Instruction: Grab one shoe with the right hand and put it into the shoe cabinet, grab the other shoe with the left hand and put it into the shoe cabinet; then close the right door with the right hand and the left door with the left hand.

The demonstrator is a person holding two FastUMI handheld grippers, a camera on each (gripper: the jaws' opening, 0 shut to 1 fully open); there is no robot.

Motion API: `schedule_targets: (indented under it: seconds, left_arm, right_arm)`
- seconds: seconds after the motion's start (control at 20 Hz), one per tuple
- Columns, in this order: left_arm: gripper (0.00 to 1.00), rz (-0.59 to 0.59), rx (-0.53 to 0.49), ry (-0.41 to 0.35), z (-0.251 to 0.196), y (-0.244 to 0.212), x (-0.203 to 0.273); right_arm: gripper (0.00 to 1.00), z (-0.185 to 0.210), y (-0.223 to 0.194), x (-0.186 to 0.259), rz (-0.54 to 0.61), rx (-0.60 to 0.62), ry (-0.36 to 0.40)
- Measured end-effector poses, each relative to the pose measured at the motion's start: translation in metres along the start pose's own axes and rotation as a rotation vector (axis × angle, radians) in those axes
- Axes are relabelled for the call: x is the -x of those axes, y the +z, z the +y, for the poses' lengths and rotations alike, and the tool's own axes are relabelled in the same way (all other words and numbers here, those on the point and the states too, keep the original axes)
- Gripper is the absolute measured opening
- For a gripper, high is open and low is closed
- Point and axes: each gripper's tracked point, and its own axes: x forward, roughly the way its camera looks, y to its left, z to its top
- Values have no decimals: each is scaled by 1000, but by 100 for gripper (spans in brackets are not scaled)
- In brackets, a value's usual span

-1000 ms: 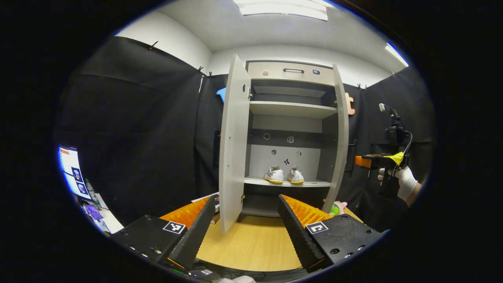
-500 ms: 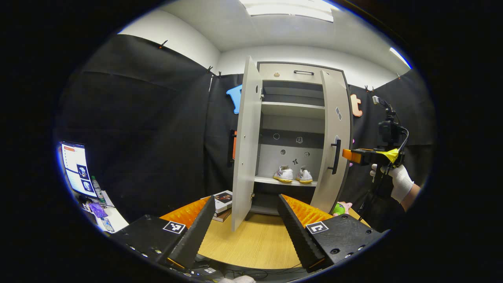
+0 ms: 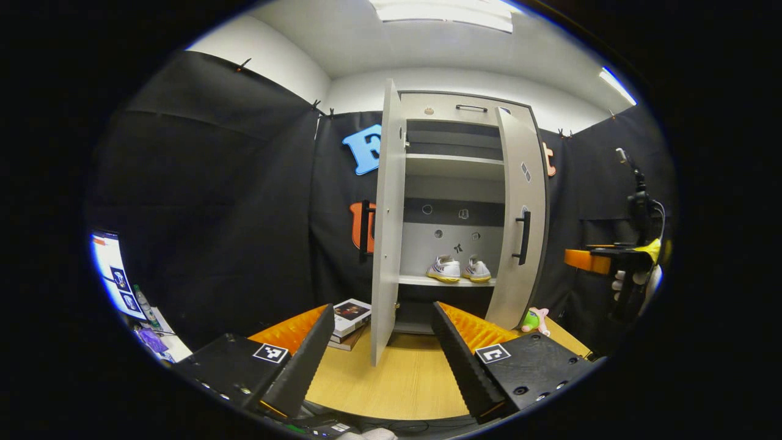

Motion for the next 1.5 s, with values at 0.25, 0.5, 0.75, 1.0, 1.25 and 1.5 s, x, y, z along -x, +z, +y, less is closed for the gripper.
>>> schedule_targets:
  seconds: [0.25,0.5,0.75,1.0,1.25,1.5]
  left_arm:
    - [95,-34,-41,0,42,14,-54]
    - [95,-87,-85,24,72,39,-118]
    - [95,-82,-74,92,104,57,-181]
    - [95,-74,-77,128,113,57,-215]
    - [94,-58,-79,123,110,52,-227]
    - [92,-64,-98,116,100,52,-226]
  right_arm:
    - [99,3,-37,50,59,-30,-78]
    - [100,14,-61,85,97,-49,-115]
    - [100,16,-63,102,103,-65,-138]
    - [100,7,-61,106,102,-76,-160]
    - [100,1,-65,103,118,-84,-142]
    - [100,0,-61,96,119,-81,-106]
